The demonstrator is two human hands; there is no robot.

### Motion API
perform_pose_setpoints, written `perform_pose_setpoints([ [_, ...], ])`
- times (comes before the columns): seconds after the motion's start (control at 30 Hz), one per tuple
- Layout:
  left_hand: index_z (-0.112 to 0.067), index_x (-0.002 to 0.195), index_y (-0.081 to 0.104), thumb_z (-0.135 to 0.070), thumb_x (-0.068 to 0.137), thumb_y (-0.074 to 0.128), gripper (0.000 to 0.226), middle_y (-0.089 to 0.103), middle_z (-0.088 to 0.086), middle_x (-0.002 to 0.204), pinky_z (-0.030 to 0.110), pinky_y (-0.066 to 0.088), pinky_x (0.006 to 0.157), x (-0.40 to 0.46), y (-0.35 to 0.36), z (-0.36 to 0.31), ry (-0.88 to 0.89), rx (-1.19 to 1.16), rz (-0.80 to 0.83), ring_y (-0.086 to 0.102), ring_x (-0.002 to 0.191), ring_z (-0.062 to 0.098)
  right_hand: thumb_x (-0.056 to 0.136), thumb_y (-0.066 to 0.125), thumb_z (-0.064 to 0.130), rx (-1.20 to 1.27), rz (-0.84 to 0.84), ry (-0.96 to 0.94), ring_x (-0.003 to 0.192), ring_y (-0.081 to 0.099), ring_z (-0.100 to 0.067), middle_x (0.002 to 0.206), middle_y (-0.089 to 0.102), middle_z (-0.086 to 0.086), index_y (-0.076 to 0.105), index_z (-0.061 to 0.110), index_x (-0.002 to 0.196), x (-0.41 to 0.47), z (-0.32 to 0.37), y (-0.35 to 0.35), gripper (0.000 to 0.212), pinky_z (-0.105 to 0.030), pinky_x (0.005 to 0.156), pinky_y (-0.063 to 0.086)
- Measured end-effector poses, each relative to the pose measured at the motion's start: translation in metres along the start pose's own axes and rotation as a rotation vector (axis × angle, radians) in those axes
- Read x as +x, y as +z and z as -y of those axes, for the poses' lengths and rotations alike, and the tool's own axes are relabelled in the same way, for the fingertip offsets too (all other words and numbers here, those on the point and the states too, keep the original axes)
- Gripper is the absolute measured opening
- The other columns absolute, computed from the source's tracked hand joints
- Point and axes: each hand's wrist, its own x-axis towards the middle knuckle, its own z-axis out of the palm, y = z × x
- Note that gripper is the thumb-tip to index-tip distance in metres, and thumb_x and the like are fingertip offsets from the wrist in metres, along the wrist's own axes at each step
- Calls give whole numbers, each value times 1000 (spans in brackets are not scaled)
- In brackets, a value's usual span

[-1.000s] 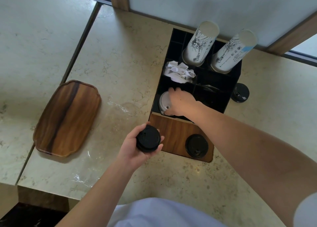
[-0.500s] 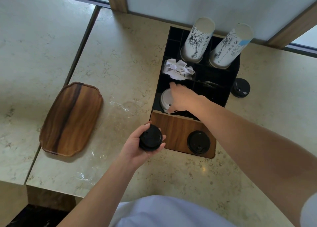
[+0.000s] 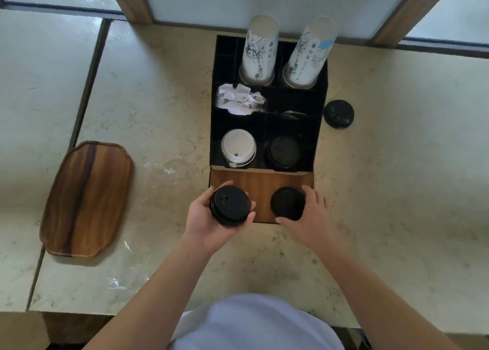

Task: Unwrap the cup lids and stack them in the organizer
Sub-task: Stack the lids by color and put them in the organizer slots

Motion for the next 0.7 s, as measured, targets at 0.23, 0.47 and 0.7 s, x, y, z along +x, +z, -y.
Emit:
perform_pose_setpoints([
  [0.23, -18, 112, 77, -50, 99, 48, 44, 65, 26, 132, 49, 54, 87, -1, 14, 15, 12, 109, -40, 57, 125, 46, 73, 86, 49, -37, -23, -34, 145, 28, -31, 158, 35, -4, 24, 21, 157, 13, -1, 11, 108, -50, 117, 33],
  [0.47, -18, 104, 80, -45, 92, 60, 36, 67, 25, 129, 51, 52, 93, 1, 13, 26, 15, 147, -85, 57, 127, 42, 69, 88, 49, 195, -127, -163, 133, 42, -20, 144, 47, 1, 37, 25, 147, 11, 12, -10, 97, -39, 108, 44],
  [0.7, -15, 132, 67, -49, 97, 54, 50, 64, 23, 135, 57, 51, 97, -2, 15, 37, 41, 116, 26, 65, 118, 43, 64, 81, 61, 473, -39, -318, 127, 52, -7, 136, 52, 12, 38, 26, 147, -35, 46, -46, 99, -35, 108, 49],
])
